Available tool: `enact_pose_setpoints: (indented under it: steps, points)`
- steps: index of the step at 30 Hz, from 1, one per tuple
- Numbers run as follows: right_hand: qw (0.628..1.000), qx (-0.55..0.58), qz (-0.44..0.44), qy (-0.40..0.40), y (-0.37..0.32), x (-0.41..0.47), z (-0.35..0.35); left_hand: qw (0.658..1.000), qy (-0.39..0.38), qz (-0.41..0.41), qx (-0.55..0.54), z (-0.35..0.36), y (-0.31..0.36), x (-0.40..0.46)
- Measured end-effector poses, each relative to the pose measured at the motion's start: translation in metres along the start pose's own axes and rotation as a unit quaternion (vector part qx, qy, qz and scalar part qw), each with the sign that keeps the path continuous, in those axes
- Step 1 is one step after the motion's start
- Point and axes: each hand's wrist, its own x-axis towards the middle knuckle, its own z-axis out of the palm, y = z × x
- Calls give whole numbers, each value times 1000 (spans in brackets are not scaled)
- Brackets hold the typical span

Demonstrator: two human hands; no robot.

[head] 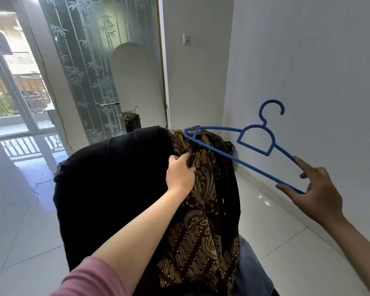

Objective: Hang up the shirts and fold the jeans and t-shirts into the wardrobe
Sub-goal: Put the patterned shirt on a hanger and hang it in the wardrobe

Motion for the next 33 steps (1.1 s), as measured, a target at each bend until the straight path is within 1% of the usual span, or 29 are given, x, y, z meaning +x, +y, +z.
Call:
enact_pose_setpoints:
  steps: [2, 6, 11, 12, 16, 18, 24, 33]
  points:
    - [1000, 0, 0, -2, 4, -3, -2, 1000, 19, -7, -18, 3, 0, 5]
    - [1000, -1, 4, -8, 11, -10, -8, 999, 39, 13, -26, 12, -1, 11]
    - [1000, -1, 12, -11, 16, -18, -15, 995, 78, 15, 65, 12, 5, 10]
    - [1000, -1, 12, -11, 16, -20, -16, 995, 74, 16, 61, 12, 7, 11]
    - [1000, -8, 11, -11, 23, -25, -20, 998, 64, 10, -15, 10, 11, 15]
    - [1000, -11, 10, -11, 27, -27, -22, 997, 66, 18, -18, 7, 10, 11]
    - [1000, -11, 6, 5, 24, -42, -20, 998, 36, 35, -37, -6, -7, -18]
    - [998, -14, 67, 8, 5, -69, -17, 997, -23, 44, -60, -25, -17, -52]
